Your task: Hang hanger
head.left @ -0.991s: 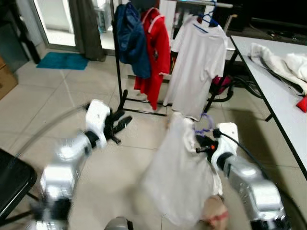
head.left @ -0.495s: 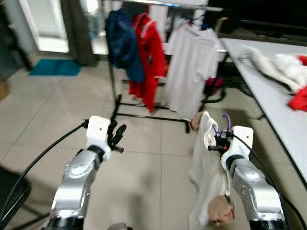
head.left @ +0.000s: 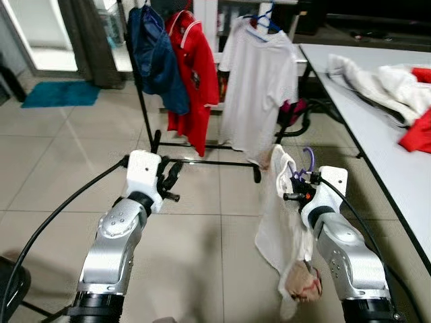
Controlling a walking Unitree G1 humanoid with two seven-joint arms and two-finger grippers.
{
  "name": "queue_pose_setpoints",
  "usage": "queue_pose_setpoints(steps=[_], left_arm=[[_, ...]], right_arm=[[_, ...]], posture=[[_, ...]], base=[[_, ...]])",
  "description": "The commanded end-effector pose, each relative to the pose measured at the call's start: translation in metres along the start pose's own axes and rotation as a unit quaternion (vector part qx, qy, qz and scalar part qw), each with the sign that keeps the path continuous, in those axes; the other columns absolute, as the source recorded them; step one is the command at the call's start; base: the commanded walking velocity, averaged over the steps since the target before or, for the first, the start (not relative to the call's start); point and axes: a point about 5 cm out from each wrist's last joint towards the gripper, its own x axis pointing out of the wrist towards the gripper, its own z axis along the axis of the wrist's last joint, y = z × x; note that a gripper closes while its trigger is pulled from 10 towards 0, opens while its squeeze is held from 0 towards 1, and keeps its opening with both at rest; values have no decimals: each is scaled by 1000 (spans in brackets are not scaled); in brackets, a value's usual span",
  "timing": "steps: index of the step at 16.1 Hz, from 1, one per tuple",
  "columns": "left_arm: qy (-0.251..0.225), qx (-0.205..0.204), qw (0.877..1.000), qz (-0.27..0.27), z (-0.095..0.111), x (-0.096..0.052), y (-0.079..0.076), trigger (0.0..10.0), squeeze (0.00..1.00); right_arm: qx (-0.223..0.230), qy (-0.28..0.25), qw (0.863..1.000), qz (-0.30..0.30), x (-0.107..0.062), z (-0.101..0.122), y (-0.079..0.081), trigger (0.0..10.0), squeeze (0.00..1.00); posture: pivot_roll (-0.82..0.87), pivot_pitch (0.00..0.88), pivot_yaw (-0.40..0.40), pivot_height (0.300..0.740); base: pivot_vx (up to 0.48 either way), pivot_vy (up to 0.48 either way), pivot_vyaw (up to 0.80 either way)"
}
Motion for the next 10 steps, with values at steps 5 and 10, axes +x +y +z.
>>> queue_pose_setpoints(steps=[5,10], left_arm=[[13,2,1000,-2,-4,-2,-6,10000,0],[11,-13,1000,9,-4,1,-5,10000,0]], right_arm=[[-22,-23,999,-37,1,6,-8,10000,0],[-21,-20,999,-38,-1,-1,-6,10000,0]], posture=[[74,14,-22,740],[69,0,-20,740]], base=[[351,0,0],[349,0,0]])
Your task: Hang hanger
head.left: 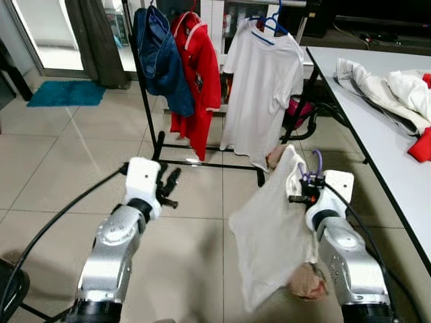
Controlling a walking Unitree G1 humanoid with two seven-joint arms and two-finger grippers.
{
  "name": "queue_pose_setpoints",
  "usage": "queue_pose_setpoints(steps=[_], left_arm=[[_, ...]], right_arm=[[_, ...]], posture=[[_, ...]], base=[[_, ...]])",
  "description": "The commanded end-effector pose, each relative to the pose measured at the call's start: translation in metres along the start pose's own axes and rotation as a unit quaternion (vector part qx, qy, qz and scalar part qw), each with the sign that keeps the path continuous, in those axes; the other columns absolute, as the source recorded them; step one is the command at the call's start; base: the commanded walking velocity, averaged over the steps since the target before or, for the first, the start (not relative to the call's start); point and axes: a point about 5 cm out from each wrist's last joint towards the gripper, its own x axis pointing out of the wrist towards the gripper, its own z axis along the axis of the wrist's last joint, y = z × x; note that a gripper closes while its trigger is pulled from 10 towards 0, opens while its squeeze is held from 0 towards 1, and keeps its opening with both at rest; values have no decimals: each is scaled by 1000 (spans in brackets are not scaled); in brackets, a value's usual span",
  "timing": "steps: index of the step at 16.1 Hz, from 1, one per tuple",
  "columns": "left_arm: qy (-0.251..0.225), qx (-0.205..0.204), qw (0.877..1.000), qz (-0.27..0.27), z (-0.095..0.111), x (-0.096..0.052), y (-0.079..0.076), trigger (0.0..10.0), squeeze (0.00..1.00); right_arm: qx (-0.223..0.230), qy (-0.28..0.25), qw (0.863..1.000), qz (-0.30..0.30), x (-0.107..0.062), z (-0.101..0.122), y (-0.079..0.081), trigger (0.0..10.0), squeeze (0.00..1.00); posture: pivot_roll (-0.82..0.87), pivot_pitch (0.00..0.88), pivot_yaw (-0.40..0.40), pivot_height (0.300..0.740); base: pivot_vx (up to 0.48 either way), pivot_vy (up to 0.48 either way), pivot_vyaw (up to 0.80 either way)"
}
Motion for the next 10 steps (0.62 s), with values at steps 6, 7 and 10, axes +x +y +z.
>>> queue_pose_setpoints(steps=[6,7,10], left_arm=[[-12,-7,1000,-4,6,6,-3,10000,0],[-13,-4,1000,-3,7,8,-3,10000,0],[-10,2,1000,-18,7,8,-7,10000,0]], right_arm=[[13,-21,1000,10,2,7,0,10000,0],[4,-22,1000,15,5,9,1,10000,0],[8,-31,999,15,5,13,-2,10000,0]], posture=[[69,0,-33,740],[63,0,-18,740],[65,3,-22,740]], base=[[342,0,0],[345,0,0],[342,0,0]])
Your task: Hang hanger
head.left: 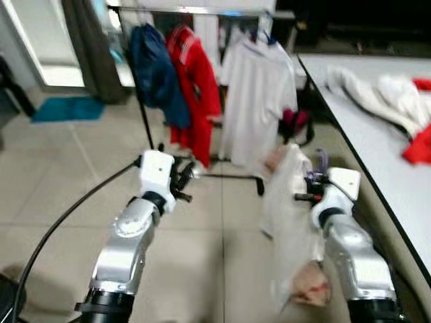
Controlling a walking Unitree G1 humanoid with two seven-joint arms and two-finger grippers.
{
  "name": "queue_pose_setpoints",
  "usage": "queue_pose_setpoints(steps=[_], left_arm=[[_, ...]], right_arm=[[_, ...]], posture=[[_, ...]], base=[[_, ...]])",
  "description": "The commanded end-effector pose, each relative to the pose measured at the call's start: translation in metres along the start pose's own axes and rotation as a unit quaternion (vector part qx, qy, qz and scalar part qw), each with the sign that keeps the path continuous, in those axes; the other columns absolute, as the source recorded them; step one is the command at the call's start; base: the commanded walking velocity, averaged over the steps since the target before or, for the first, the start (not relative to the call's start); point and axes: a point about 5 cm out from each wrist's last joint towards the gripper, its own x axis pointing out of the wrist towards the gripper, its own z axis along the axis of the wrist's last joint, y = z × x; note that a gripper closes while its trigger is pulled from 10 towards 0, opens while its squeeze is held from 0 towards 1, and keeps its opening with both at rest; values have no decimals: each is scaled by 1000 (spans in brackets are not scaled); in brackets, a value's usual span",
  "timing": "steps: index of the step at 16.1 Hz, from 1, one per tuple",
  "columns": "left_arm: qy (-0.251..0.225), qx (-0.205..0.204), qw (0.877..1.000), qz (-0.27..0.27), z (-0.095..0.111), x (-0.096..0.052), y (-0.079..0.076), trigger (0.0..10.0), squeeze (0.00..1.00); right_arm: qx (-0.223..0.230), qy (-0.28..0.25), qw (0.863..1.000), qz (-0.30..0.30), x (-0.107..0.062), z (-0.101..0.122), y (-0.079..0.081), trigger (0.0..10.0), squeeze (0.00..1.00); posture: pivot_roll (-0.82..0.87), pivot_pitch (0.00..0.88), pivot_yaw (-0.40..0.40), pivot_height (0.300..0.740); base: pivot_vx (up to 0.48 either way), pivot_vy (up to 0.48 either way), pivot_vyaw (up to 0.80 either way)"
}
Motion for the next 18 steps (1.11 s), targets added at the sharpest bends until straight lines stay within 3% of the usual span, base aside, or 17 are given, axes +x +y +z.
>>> queue_pose_setpoints(steps=[1,4,7,18], left_arm=[[6,8,1000,21,-2,-5,11,10000,0],[1,7,999,37,0,-4,17,10000,0],[4,12,1000,22,-1,-6,11,10000,0],[4,14,999,32,-1,-6,14,10000,0]], right_arm=[[11,-16,1000,12,0,4,8,10000,0],[5,-12,1000,24,0,2,12,10000,0],[11,-16,1000,11,2,4,7,10000,0],[6,-15,1000,23,4,4,11,10000,0]], posture=[[63,0,-26,740],[67,0,-31,740],[74,7,-30,740],[77,4,-40,740]], base=[[349,0,0],[354,0,0],[355,0,0],[360,0,0]])
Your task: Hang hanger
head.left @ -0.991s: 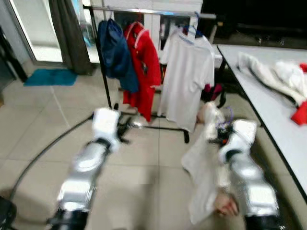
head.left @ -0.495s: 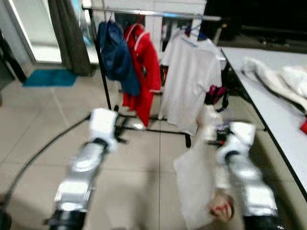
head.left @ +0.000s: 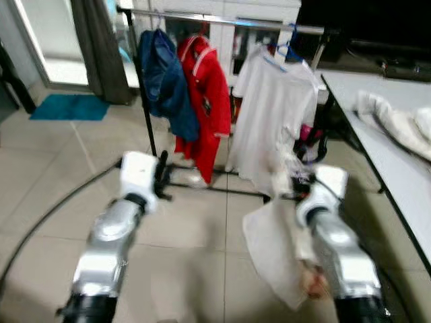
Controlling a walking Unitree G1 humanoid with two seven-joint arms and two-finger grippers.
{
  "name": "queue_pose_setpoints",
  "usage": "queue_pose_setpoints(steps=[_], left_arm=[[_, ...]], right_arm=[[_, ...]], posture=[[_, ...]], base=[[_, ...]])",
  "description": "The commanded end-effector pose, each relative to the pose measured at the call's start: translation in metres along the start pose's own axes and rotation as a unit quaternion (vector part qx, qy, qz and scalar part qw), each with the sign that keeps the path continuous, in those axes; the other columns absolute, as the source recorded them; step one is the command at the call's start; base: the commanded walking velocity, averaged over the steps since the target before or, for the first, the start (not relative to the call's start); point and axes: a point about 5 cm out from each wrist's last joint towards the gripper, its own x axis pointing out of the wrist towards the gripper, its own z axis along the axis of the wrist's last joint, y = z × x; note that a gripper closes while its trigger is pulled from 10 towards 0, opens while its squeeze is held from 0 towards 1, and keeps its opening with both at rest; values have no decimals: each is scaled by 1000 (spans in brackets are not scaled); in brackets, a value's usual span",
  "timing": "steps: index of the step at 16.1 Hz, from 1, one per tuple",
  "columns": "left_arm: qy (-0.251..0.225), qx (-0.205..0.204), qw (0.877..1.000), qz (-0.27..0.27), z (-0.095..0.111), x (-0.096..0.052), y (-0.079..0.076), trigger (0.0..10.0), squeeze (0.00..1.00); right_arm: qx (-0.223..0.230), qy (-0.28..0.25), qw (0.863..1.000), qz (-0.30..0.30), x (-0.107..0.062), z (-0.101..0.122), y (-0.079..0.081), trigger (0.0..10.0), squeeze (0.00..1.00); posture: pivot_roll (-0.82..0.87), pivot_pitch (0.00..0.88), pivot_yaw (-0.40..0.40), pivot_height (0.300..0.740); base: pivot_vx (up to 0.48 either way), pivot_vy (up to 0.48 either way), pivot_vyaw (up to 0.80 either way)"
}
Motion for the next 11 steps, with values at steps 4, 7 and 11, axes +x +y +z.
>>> queue_pose_setpoints(steps=[4,7,11], left_arm=[[-7,-1,1000,-15,3,3,-11,10000,0],[-6,0,1000,-17,2,3,-12,10000,0],[-6,2,1000,-20,2,4,-14,10000,0]], right_arm=[[-3,-13,1000,-21,-2,5,-13,10000,0],[-4,-13,1000,-22,-3,5,-14,10000,0],[-5,-14,1000,-22,-2,5,-15,10000,0]], posture=[[73,3,-37,740],[72,1,-36,740],[71,0,-39,740]], base=[[362,0,0],[364,0,0],[363,0,0]])
